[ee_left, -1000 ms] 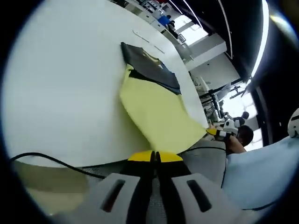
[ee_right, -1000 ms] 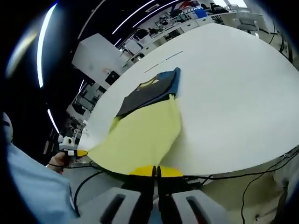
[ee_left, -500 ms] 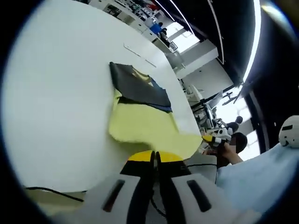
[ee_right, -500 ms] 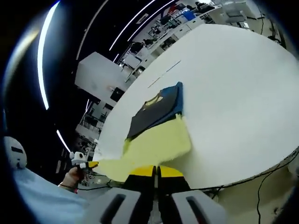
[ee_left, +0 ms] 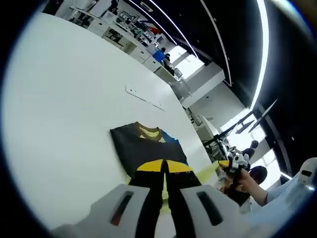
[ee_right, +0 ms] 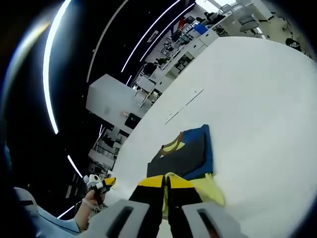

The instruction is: Fold the garment on the visible template until the final outline fits inside the template.

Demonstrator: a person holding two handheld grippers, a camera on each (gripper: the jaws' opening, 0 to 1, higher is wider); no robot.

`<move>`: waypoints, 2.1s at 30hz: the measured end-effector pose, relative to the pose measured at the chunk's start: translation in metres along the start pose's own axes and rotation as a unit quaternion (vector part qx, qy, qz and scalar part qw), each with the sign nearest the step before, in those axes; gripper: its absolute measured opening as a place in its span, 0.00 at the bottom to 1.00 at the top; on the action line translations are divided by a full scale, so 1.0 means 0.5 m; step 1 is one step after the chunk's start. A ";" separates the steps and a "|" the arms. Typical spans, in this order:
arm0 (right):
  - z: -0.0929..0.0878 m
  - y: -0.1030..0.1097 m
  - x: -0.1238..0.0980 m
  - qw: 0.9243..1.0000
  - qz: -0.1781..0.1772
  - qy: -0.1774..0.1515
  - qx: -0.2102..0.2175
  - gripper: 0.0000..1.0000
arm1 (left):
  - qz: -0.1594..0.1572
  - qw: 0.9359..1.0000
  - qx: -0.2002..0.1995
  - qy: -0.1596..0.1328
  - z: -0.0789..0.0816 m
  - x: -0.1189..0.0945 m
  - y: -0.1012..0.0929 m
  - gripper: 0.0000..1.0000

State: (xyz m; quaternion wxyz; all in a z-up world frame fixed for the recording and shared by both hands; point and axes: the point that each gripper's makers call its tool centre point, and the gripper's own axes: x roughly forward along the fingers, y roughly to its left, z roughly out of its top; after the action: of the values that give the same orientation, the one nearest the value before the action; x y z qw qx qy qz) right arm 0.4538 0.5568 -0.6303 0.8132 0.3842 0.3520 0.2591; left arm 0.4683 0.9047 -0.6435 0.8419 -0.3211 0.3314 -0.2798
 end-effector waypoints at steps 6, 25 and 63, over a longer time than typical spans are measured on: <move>0.016 -0.021 0.024 1.000 -0.006 -0.001 0.007 0.00 | 0.008 0.999 -0.009 0.032 -0.058 0.038 0.025 0.00; -0.013 -0.040 0.002 1.000 -0.018 0.000 0.018 0.00 | 0.051 0.987 0.074 0.135 -0.197 0.035 0.034 0.27; -0.029 -0.054 -0.016 0.999 -0.027 -0.006 0.031 0.00 | 0.048 0.994 0.022 0.092 -0.176 0.033 0.020 0.00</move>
State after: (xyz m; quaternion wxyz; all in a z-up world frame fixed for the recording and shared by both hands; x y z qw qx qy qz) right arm 0.4416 0.5421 -0.6559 0.8100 0.4007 0.3652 0.2235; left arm 0.4160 0.8685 -0.7076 0.8272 -0.2591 0.4163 -0.2745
